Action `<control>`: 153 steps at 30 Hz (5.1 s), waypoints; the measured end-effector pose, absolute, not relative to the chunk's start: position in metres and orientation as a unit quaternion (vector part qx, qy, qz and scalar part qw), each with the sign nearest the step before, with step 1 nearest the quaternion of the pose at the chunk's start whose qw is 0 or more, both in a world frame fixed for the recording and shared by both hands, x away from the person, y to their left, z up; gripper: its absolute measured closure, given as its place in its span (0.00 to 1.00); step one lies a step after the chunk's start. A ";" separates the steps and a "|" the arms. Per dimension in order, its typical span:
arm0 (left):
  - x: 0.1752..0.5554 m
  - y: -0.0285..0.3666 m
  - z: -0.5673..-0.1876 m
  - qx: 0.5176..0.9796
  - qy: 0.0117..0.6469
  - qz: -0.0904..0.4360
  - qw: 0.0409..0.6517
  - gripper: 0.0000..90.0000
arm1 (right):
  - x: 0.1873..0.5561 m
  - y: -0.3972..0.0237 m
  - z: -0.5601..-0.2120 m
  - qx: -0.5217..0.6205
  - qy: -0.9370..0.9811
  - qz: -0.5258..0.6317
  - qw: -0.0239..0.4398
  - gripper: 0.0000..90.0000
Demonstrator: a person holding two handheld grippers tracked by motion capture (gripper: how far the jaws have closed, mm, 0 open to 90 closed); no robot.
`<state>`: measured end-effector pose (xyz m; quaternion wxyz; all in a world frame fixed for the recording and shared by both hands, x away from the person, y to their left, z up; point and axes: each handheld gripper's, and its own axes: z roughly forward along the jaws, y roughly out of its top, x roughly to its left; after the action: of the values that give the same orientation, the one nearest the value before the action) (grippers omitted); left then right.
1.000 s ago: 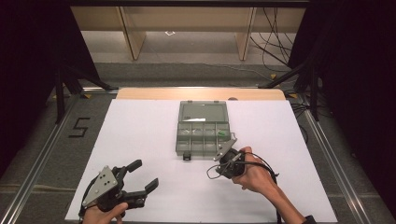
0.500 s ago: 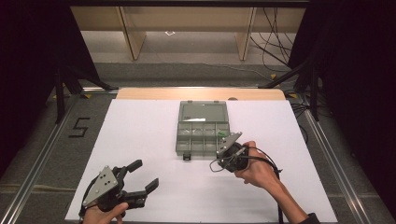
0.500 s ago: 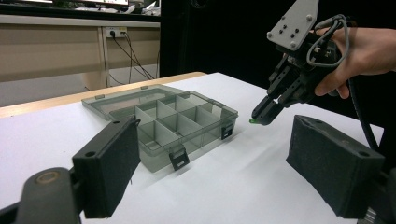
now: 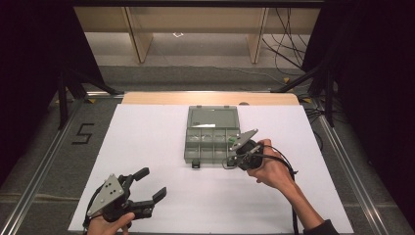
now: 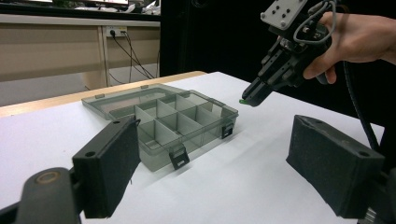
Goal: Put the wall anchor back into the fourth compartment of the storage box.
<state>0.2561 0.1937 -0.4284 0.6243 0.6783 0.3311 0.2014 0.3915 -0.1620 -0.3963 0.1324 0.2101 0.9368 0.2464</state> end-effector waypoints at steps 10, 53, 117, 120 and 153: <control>0.256 0.194 -0.429 0.678 0.331 0.201 0.624 0.18 | 0.408 -0.164 -0.392 0.223 0.930 0.255 0.144 0.94; 0.256 0.193 -0.429 0.680 0.331 0.202 0.623 0.18 | 0.460 -0.173 -0.397 0.270 0.904 0.272 0.188 0.94; 0.256 0.195 -0.429 0.677 0.332 0.204 0.624 0.18 | 0.480 -0.165 -0.416 0.307 0.892 0.271 0.193 0.47; 0.256 0.195 -0.429 0.676 0.332 0.204 0.625 0.18 | 0.472 -0.168 -0.413 0.314 0.884 0.287 0.197 0.45; 0.256 0.196 -0.428 0.675 0.331 0.205 0.627 0.18 | 0.395 -0.176 -0.384 0.281 0.842 0.430 0.165 0.35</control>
<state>0.2557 0.1956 -0.4280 0.6270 0.6748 0.3310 0.2050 0.3949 -0.1761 -0.3845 0.1646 0.2807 0.8423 0.4296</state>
